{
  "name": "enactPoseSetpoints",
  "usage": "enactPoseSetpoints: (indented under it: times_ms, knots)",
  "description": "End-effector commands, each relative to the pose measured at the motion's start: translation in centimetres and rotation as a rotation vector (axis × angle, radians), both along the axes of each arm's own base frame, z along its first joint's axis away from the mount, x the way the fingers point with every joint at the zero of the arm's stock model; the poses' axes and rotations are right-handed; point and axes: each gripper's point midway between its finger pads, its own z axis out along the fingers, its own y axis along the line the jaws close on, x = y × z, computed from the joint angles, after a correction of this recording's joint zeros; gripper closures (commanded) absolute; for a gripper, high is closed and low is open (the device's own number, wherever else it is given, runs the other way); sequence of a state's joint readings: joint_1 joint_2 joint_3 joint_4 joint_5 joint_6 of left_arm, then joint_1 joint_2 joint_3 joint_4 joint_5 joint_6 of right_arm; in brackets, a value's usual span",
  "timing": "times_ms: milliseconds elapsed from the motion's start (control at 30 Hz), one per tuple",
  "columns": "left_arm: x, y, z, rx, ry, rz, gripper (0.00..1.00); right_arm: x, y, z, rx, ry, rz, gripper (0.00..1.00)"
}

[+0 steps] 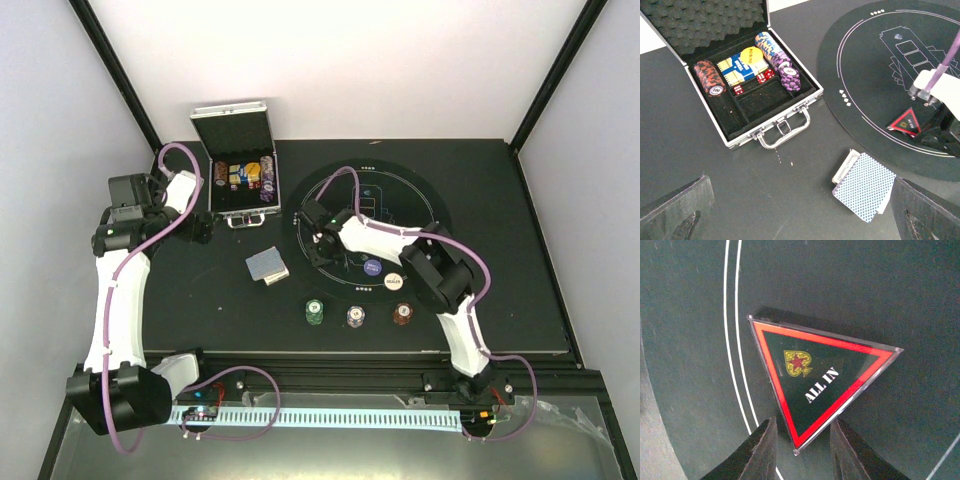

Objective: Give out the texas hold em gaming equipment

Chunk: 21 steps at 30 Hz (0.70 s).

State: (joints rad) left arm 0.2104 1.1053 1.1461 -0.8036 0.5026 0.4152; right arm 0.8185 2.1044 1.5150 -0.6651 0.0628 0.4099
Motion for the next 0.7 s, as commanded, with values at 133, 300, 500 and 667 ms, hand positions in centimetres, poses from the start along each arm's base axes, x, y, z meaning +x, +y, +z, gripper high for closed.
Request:
enactPoseSetpoints:
  times_ms: [133, 300, 500, 667]
  knots:
    - [-0.2, -0.1, 2.0, -0.017, -0.041, 0.002, 0.01, 3.5, 2.2, 0.2, -0.033, -0.073, 0.036, 0.71]
    - [-0.2, 0.0, 1.9, -0.012, -0.035, 0.002, 0.01, 5.6, 4.2, 0.7, -0.036, -0.101, 0.063, 0.71]
    - [-0.4, 0.0, 1.8, -0.007, -0.033, -0.002, 0.01, 5.7, 4.0, 3.3, -0.027, -0.124, 0.059, 0.57]
    - [-0.4, -0.1, 1.8, -0.011, -0.033, -0.002, 0.01, 4.1, -0.3, 6.1, -0.038, -0.132, -0.018, 0.33]
